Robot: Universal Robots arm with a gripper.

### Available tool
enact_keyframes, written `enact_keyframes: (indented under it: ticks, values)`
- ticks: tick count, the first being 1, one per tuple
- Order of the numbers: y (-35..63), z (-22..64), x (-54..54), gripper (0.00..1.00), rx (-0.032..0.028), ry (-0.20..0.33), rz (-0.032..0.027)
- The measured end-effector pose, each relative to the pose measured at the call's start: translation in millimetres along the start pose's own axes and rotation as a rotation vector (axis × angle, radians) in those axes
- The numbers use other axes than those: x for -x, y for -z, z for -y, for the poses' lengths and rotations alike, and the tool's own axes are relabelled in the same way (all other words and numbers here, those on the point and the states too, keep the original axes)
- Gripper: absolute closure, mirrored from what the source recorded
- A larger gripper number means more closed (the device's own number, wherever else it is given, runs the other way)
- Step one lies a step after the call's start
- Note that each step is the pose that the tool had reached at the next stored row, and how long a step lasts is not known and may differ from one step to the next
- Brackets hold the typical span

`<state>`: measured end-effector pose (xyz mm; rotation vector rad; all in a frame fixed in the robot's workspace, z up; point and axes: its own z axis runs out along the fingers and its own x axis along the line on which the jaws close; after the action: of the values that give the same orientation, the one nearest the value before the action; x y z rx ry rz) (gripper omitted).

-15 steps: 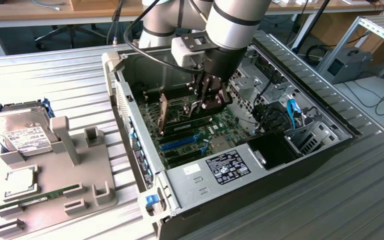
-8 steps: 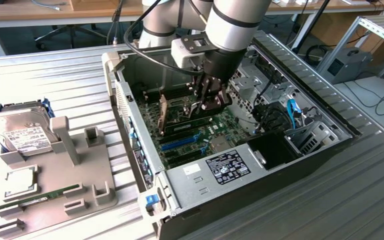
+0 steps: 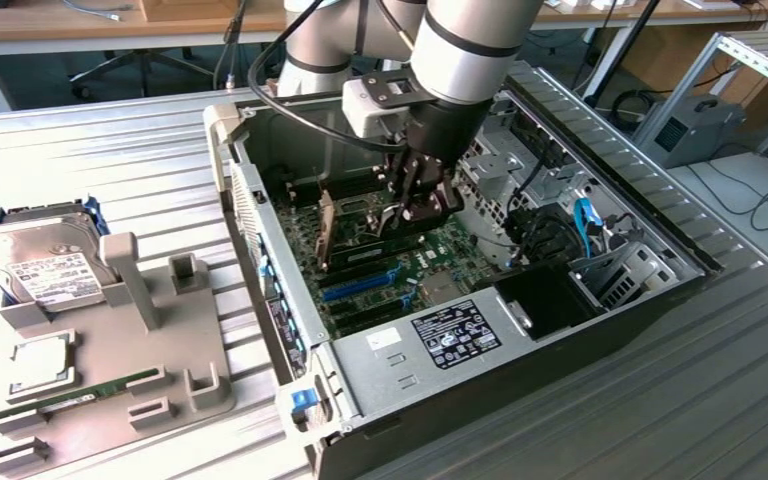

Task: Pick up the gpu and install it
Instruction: 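Insert the gpu into the slot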

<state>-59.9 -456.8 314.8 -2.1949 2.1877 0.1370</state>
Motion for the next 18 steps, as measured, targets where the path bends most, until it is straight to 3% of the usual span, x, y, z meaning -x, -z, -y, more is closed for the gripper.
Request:
enact_keyframes:
  ticks: [18]
  values:
    - [-5.7, 0.2, -1.0, 0.74, 0.0000, 0.000, 0.0000]
